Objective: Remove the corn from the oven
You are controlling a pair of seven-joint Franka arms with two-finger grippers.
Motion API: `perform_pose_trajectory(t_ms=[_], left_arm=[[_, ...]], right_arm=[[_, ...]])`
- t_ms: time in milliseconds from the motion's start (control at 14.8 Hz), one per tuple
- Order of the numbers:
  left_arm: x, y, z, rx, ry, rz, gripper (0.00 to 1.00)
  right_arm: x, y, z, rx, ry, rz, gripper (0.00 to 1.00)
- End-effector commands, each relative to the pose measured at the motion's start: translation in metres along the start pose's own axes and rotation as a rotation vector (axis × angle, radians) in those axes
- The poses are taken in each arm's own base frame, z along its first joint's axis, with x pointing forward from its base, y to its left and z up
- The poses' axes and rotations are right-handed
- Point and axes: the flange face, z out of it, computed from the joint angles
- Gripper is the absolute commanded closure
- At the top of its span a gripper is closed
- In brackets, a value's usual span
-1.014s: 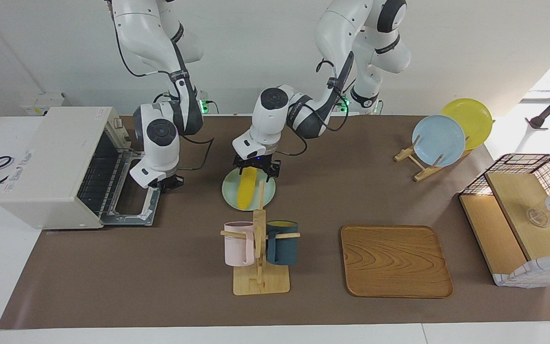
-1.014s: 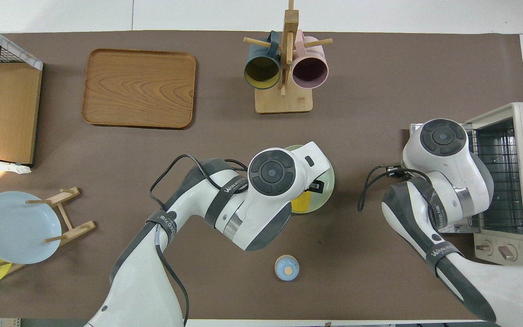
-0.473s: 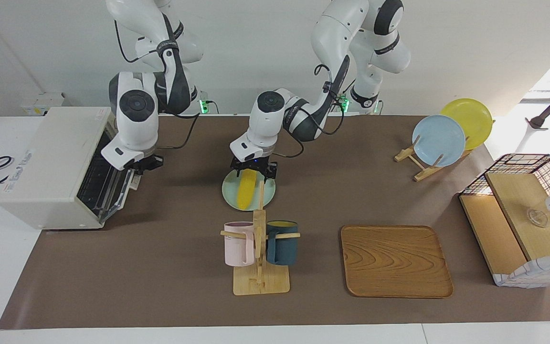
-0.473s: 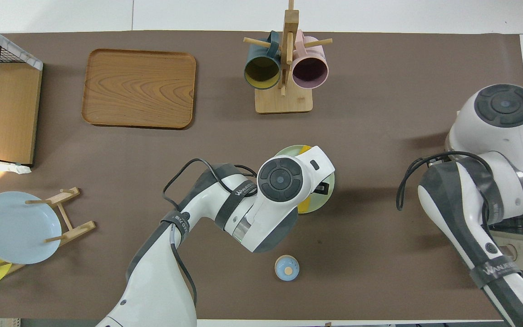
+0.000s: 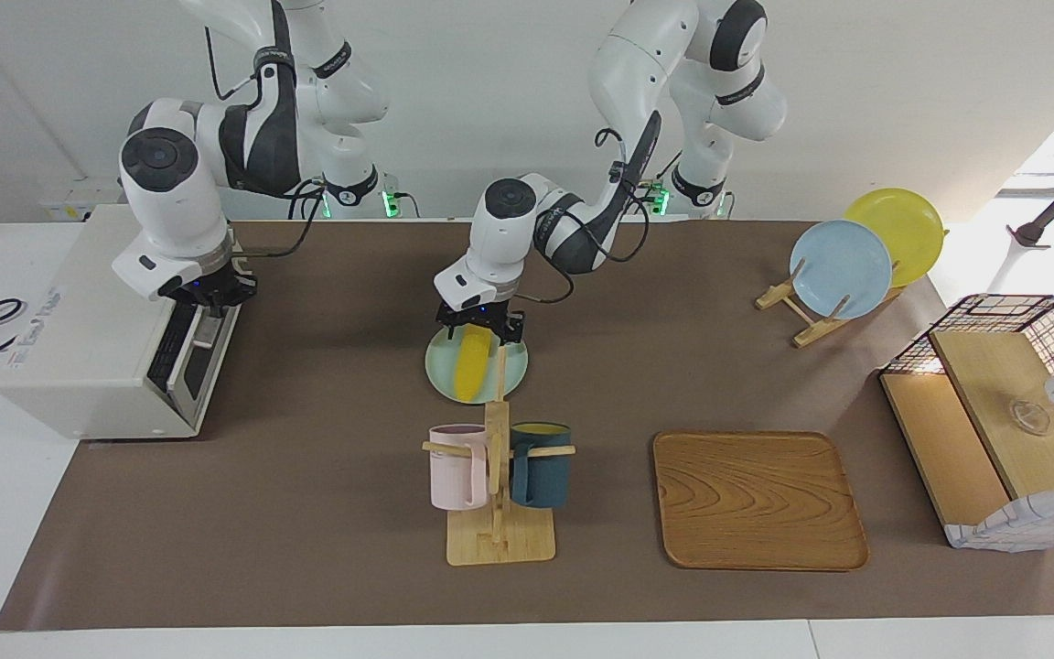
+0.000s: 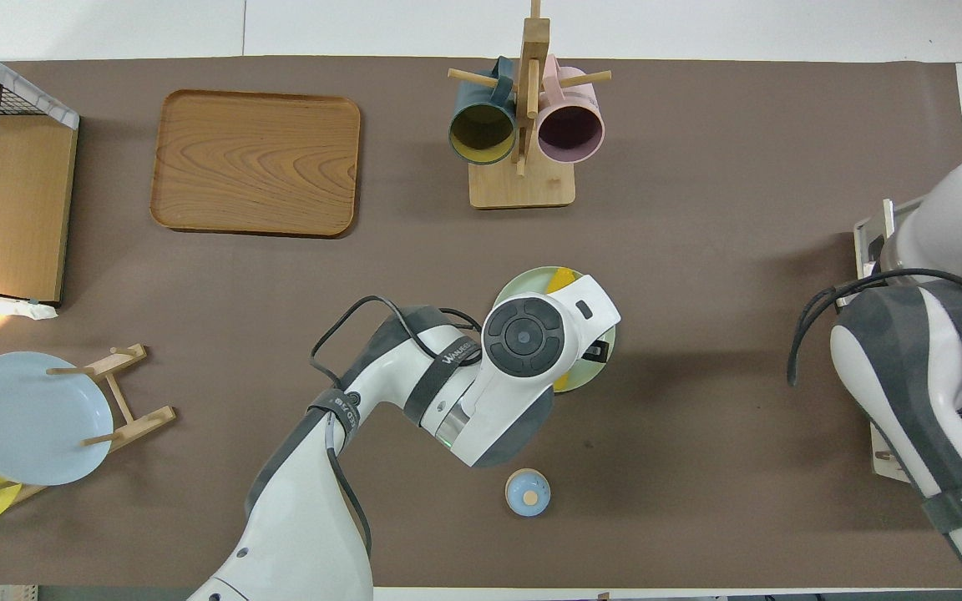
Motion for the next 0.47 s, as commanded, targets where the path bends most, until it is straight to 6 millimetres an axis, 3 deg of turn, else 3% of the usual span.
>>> perform_pose_trajectory(t_ms=[0,203,406], left_arm=[[-0.012,0.016,0.006,0.005,0.005,-0.016,0.08],[-0.014,0.014,0.008,0.048,0.018,0.002,0.09],[-0.013,0.013,0.008,0.050,0.019,-0.004,0.09]], right_arm=[[-0.012,0.011,0.021,0.033,-0.067,-0.009,1.00],[-0.024,0.016,0.002,0.050,-0.048,-0.028,1.00],[-0.035,0.017,-0.039,0.069,-0.035,-0.022,1.00]])
